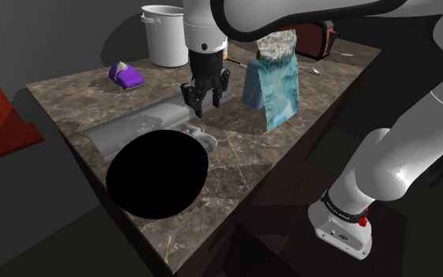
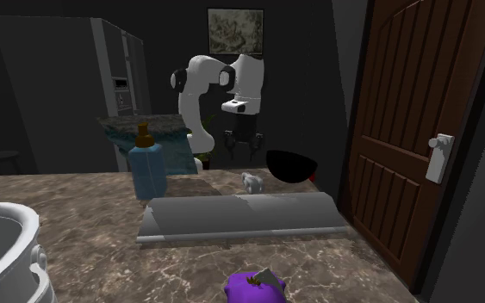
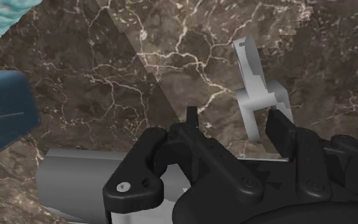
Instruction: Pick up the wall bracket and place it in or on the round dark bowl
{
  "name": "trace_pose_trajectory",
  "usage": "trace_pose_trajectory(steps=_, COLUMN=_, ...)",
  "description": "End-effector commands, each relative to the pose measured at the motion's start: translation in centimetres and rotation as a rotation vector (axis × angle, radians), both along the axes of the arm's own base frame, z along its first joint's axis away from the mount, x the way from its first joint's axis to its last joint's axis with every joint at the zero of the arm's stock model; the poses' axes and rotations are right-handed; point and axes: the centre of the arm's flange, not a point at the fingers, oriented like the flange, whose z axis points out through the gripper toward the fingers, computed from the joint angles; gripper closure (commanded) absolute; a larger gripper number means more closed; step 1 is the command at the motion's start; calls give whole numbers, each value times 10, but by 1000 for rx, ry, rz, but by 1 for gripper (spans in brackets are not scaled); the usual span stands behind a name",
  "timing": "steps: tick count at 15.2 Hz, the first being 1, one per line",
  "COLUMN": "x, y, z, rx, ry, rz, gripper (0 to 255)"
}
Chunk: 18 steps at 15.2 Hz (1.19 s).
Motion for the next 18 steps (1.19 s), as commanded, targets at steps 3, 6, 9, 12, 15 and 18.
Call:
trace_pose_trajectory(steps=3, x=0, y=0, z=0, rx=0, ry=0, rz=0, gripper=255)
trace_pose_trajectory(steps=6, x=0, y=0, z=0, rx=0, ry=0, rz=0, gripper=255)
trace_pose_trajectory(steps=9, x=0, y=0, z=0, rx=0, ry=0, rz=0, gripper=255)
trace_pose_trajectory(steps=12, x=-8, y=11, z=-22, rx=26, ry=-43, rz=-21, gripper=0)
trace_pose_trajectory(steps=15, x=-18, y=28, z=-54, rx=66, ry=-107, rz=-53, gripper=0)
trace_pose_trajectory(steps=18, x=-18, y=31, z=-72, rx=74, ry=-120, rz=-60, gripper=0)
